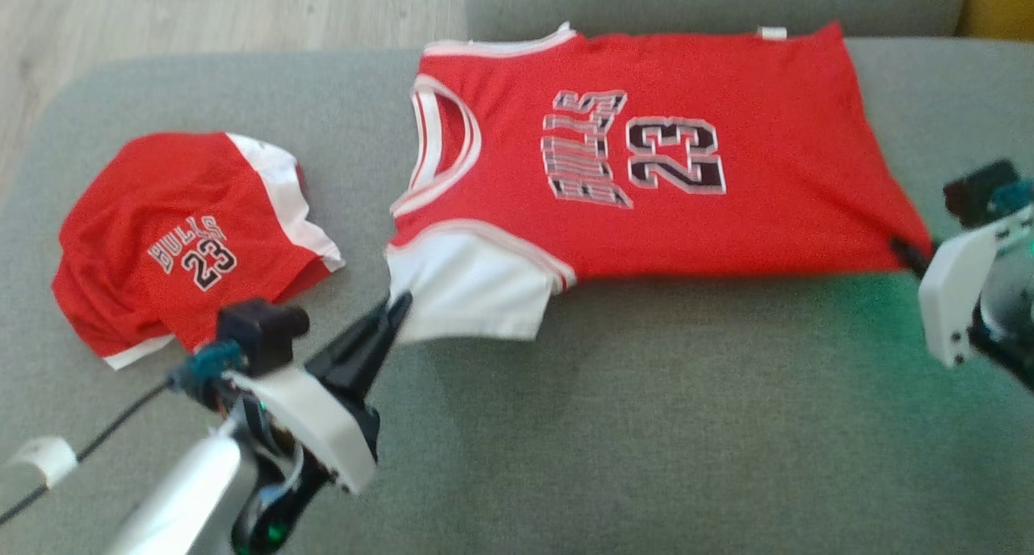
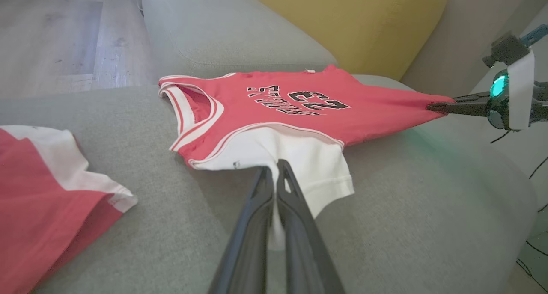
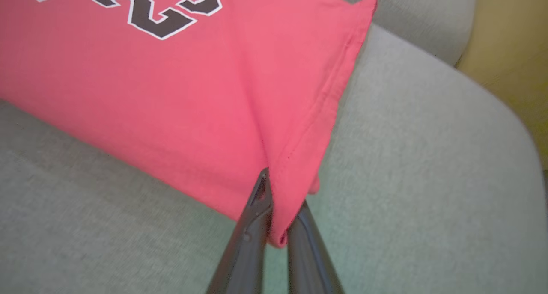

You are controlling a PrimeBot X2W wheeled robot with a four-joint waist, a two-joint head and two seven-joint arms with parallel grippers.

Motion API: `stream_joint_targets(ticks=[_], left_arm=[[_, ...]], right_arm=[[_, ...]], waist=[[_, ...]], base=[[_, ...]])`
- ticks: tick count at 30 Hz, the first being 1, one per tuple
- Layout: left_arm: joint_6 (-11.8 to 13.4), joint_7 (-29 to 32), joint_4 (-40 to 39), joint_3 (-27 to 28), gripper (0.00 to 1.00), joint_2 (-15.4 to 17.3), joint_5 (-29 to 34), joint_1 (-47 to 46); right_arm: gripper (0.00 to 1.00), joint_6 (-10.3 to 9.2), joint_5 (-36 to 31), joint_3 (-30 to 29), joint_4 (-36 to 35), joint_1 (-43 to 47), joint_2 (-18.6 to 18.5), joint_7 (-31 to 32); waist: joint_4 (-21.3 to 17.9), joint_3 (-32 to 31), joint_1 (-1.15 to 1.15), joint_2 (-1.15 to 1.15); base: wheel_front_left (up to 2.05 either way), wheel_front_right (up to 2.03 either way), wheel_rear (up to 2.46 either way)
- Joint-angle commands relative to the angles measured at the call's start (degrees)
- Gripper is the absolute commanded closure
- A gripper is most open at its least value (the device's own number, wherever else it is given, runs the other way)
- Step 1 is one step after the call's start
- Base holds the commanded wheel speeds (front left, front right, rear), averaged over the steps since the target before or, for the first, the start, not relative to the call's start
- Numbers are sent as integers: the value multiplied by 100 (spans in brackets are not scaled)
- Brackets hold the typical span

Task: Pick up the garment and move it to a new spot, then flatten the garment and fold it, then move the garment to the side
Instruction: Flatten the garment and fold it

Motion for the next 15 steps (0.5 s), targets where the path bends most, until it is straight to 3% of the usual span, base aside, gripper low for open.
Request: stream_joint_targets(ticks=[1, 8, 15], left_arm=[[25, 23, -248, 205, 100, 222, -32, -139], [108, 473, -794, 58, 100, 465, -294, 390], [231, 586, -1103, 147, 100, 564, -342, 358]], right_arm=[[100, -5, 134, 17, -96, 129, -274, 84], [100, -5, 662, 246, -714, 488, -553, 637], [100, -5, 735, 128, -1076, 518, -702, 786]], waist=[[-11, -133, 1, 0], [-97, -447, 1, 0], [-180, -301, 1, 0]], base=[[0, 0, 0], [0, 0, 0], [0, 0, 0]])
